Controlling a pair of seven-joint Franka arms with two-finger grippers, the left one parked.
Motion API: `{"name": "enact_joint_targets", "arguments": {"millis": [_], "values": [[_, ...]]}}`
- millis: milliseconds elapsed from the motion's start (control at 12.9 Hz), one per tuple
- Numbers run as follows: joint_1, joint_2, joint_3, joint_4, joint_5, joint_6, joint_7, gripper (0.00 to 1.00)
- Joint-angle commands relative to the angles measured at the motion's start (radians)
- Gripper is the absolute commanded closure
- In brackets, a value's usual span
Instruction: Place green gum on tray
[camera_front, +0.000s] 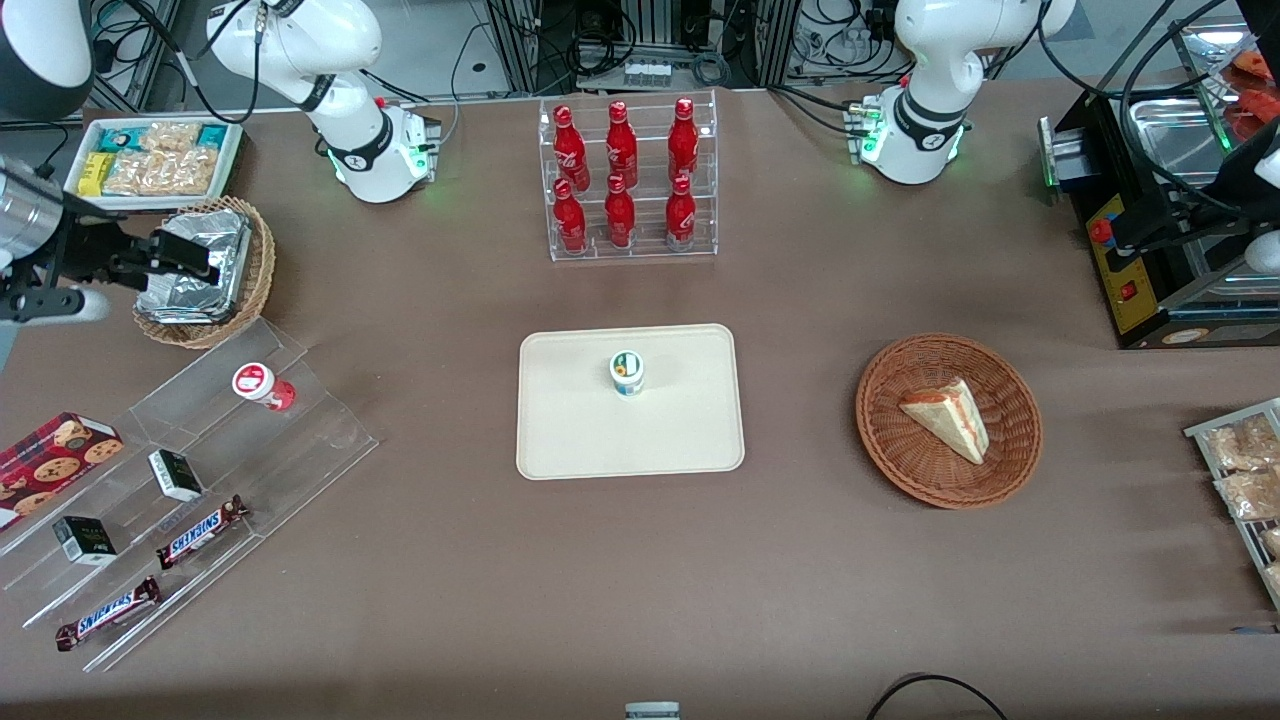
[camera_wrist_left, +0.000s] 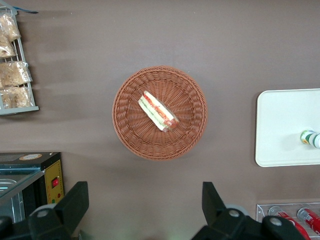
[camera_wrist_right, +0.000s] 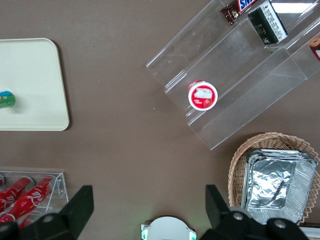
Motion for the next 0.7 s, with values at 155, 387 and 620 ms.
{"name": "enact_joint_targets", "arguments": {"millis": [155,387,620], "values": [[0.011,-0.075,-0.029,-0.11,-0.062,0.079,-0.005,0.01],[0.009,-0.059,-0.043,-0.094,-0.065,0.079,-0.006,0.01],[0.009,0.0,-0.055,-0.022,-0.064,0.065,-0.005,0.01]]}}
